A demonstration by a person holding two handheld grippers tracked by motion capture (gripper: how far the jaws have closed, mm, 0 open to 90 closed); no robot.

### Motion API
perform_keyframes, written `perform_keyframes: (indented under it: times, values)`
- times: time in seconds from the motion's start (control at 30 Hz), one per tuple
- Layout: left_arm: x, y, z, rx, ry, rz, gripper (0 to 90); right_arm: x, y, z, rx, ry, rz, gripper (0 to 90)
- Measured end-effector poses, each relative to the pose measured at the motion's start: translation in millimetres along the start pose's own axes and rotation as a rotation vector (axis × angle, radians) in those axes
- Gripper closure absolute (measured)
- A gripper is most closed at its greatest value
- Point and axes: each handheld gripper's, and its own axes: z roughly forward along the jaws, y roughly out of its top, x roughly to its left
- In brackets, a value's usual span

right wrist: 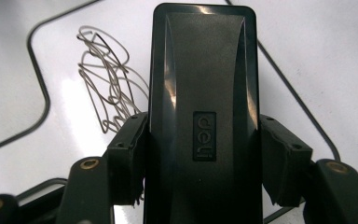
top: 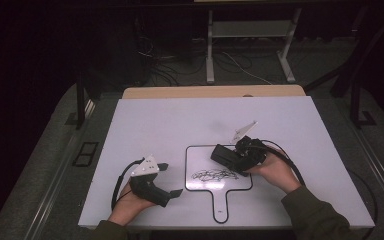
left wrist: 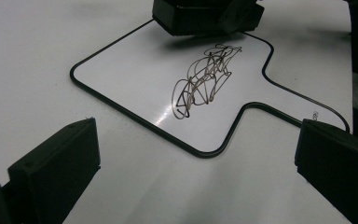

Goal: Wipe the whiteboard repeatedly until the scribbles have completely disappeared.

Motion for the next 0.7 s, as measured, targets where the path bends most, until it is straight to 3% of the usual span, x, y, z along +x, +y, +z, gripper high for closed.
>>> perform_keyframes:
  times: [0.3, 0.7]
  values:
    - [-0.1, -0.2, 0.0, -0.005, -0.004, -0.003, 0.0, 3.7, -0.9, 11.8, 0.048, -0.012, -0.027, 38.5]
    - [-0.3, -0.5, 0.7, 0.0, -0.007, -0.003, 0.0, 8.6, -0.2, 17.5, 0.063, -0.021, -0.04, 38.5]
